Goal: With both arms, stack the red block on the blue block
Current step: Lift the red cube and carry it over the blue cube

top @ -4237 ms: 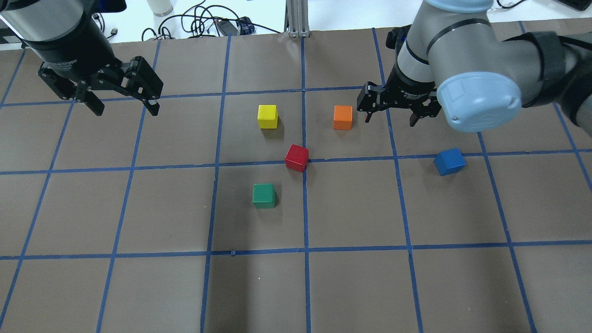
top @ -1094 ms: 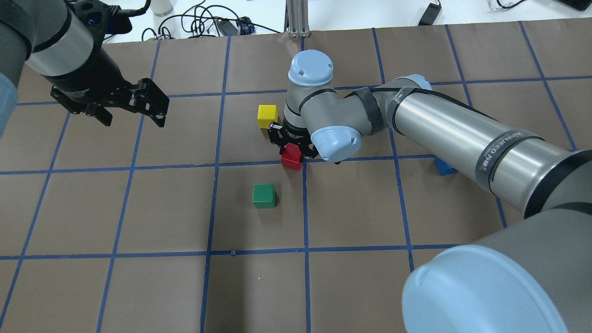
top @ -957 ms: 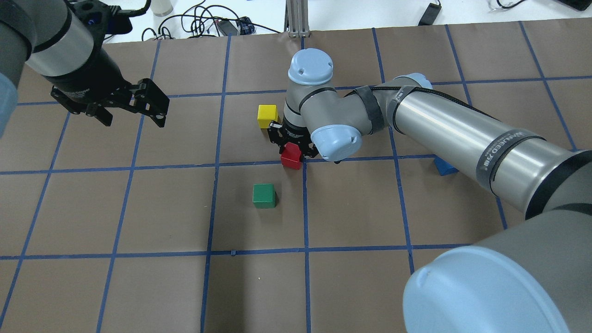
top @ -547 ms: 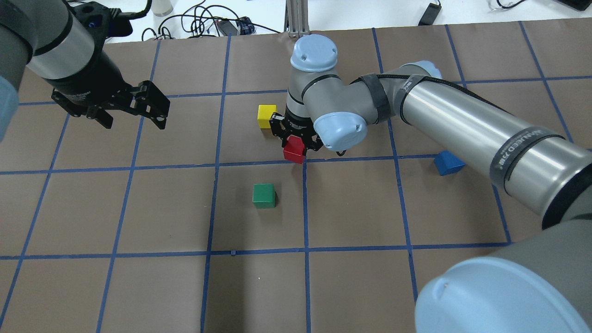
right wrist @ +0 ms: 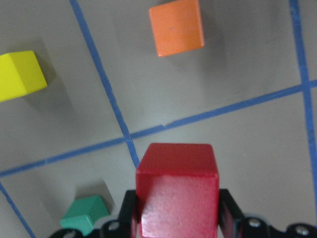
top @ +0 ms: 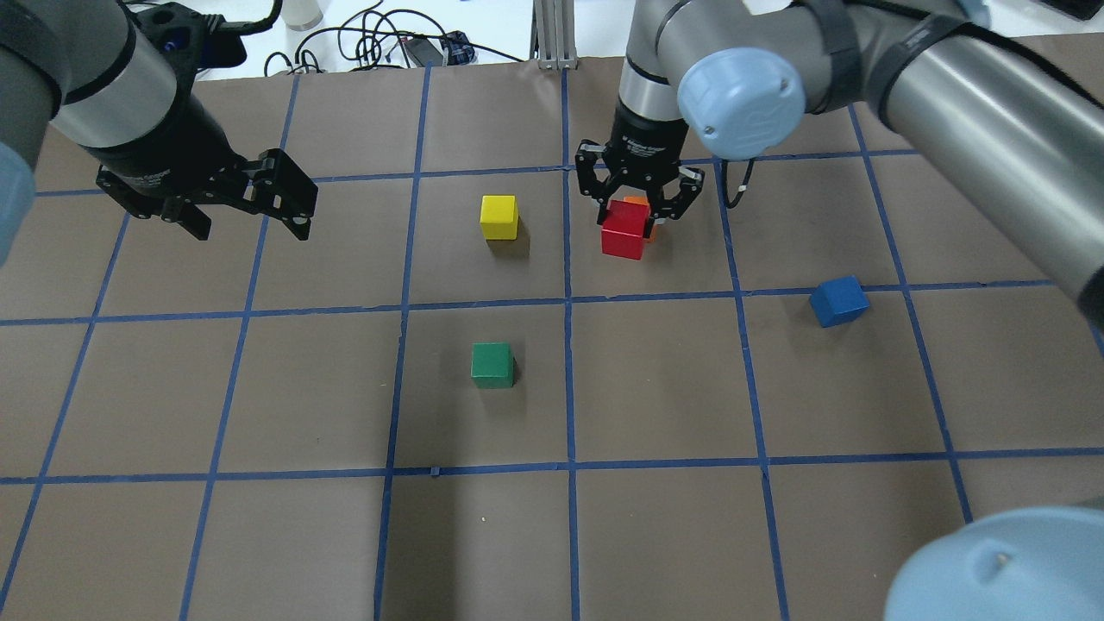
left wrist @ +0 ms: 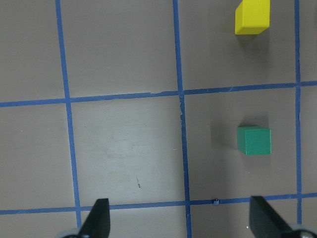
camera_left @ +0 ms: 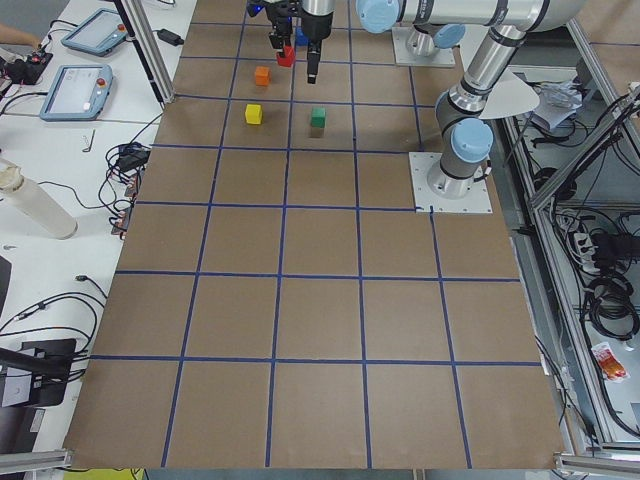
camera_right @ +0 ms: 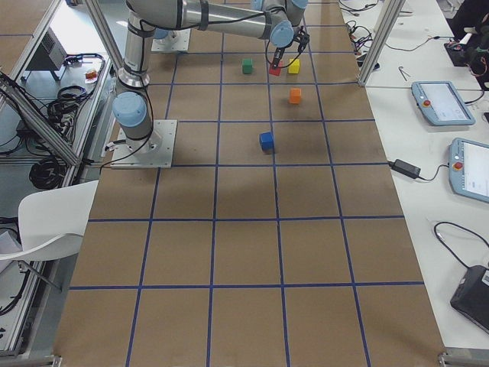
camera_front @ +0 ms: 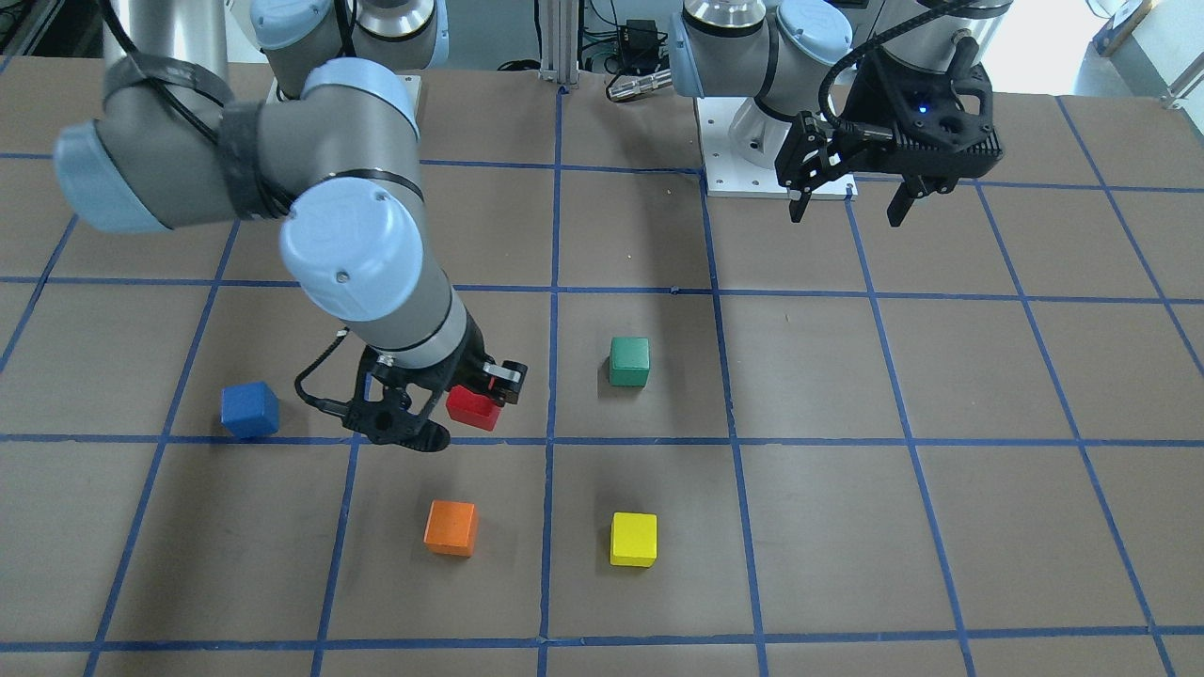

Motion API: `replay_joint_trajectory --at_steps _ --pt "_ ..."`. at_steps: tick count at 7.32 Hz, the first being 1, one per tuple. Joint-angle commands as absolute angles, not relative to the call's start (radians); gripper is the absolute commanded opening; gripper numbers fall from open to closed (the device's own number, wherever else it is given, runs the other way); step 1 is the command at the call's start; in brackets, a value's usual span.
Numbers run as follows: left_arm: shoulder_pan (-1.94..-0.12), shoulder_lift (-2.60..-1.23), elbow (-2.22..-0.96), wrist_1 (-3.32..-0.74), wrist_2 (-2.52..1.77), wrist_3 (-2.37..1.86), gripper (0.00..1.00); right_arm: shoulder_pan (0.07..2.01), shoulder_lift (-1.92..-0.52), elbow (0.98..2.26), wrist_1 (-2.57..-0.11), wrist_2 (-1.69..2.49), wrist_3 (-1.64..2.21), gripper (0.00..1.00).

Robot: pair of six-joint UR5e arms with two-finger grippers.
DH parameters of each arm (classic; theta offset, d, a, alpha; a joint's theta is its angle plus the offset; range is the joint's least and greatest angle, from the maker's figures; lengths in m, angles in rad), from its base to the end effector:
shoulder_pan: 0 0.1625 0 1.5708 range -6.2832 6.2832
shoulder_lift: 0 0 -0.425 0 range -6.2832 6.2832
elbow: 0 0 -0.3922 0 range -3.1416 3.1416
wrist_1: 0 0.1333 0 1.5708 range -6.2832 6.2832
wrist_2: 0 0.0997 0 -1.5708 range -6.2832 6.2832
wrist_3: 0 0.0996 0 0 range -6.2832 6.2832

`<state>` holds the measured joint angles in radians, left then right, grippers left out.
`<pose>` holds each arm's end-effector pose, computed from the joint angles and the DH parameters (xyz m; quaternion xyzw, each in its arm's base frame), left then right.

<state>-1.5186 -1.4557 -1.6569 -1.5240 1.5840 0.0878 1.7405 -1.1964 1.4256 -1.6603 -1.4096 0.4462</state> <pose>-0.1083 -0.4565 0.5043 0.0175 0.9991 -0.0373 0.0092 0.2523 -0.5883 0.3577 0.1426 0.9841 0.0906 0.0554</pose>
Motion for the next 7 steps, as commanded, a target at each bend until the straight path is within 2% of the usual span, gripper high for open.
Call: replay_joint_trajectory --at_steps 1,7 --pt "-1.519 -1.457 -1.655 -1.506 1.583 0.069 1.0 1.596 -1.305 1.431 -1.476 -1.417 0.153 0.0" --pt "-1.52 -1.453 -1.686 -1.491 1.577 0.066 1.0 1.364 -1.335 1.528 -1.48 -1.509 -0.383 0.0"
